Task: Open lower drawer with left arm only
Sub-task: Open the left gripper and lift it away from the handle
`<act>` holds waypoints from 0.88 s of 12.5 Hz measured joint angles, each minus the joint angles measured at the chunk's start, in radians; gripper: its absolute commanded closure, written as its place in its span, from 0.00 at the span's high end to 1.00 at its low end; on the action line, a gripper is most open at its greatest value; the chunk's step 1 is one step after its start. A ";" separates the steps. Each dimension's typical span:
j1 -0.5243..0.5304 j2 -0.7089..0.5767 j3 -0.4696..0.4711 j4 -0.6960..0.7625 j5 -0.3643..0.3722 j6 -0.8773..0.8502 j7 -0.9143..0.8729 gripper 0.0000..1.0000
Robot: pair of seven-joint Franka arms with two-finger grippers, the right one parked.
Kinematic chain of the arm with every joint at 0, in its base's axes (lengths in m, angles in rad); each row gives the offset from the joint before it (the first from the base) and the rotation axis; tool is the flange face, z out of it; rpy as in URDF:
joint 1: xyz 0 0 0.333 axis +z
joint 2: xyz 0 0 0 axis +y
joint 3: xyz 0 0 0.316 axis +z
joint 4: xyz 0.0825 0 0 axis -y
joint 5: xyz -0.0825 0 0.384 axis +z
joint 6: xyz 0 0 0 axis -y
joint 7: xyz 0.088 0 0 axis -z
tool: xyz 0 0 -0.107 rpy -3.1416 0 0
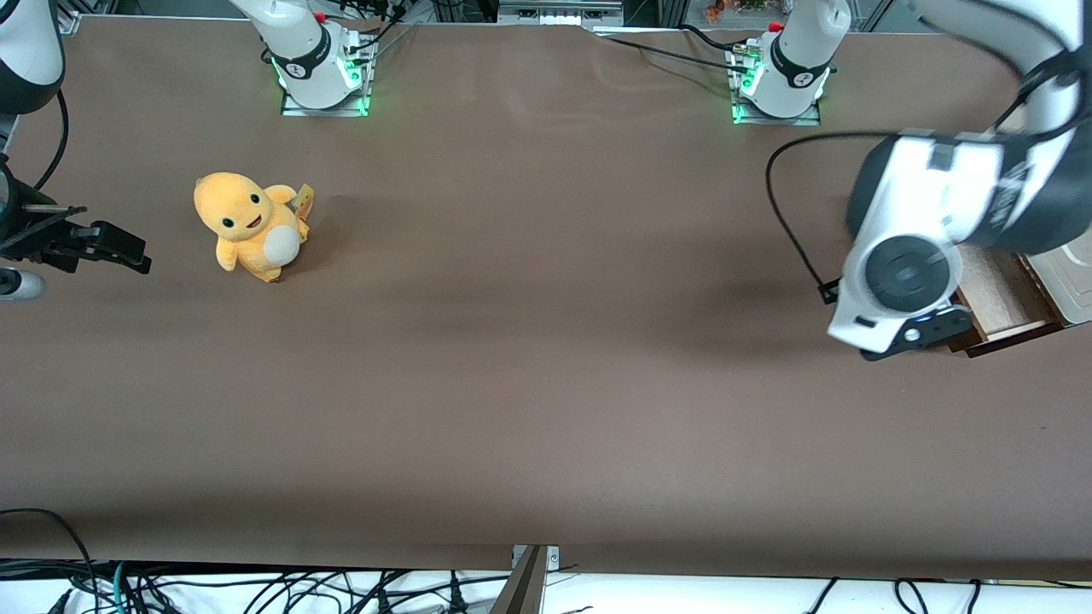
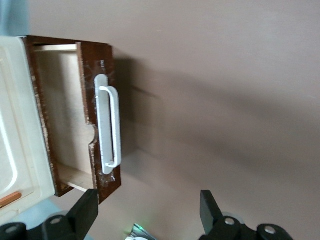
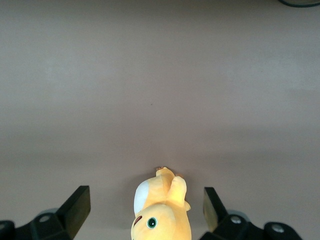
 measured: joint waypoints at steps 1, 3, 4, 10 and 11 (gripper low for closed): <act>0.017 -0.018 0.000 0.020 -0.056 0.006 0.049 0.91; 0.064 -0.057 0.001 0.046 -0.164 0.057 0.145 0.91; 0.086 -0.077 0.002 0.050 -0.193 0.072 0.200 0.91; 0.126 -0.122 0.018 0.050 -0.275 0.081 0.464 0.92; 0.126 -0.127 0.037 0.050 -0.277 0.081 0.504 0.92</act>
